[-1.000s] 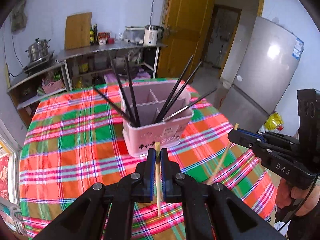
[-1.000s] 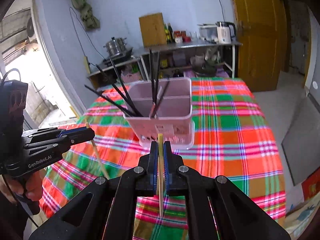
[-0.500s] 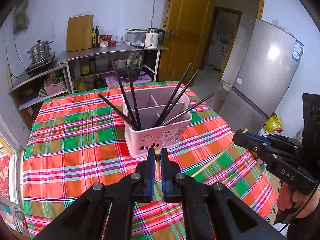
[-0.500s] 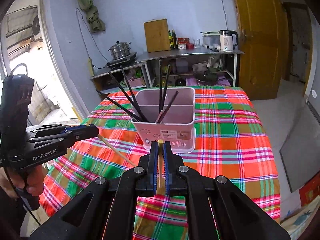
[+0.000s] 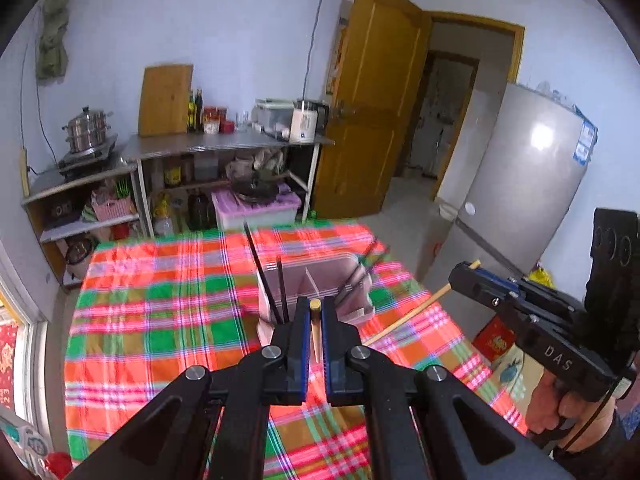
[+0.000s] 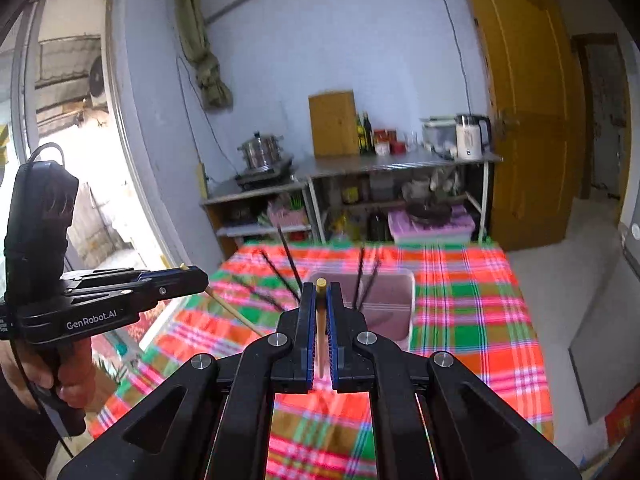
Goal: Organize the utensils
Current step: 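Lower the wooden chopsticks into the basket and open both tools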
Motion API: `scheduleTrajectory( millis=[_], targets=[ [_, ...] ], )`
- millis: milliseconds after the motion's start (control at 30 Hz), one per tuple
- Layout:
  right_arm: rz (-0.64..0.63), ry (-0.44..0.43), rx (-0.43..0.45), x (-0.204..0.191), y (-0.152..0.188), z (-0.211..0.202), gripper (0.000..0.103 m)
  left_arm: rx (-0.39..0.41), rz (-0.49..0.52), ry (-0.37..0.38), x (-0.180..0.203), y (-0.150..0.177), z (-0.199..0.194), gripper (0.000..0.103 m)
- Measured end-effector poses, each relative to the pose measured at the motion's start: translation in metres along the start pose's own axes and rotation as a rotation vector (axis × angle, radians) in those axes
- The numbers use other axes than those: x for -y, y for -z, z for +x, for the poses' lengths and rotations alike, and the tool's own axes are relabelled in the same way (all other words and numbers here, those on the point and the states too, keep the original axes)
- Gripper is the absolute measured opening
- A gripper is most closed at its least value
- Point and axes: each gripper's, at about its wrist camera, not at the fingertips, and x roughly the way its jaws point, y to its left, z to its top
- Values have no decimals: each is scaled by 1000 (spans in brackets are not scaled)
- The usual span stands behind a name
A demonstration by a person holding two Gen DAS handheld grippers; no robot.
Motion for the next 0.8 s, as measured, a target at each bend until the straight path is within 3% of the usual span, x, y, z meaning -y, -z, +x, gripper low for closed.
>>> scheduleTrajectory(
  millis=[133,300,800],
  targets=[
    [3,3,42,-1,-17,7,5,44,6,-12,-4,-22,-2,5],
    [4,31,50,3,-24,26,5,37,-1,-16,-13,-33,19,5],
    [28,62,-51,24,4,85,5,-69,-71,1,-39,3,99,5]
  ],
)
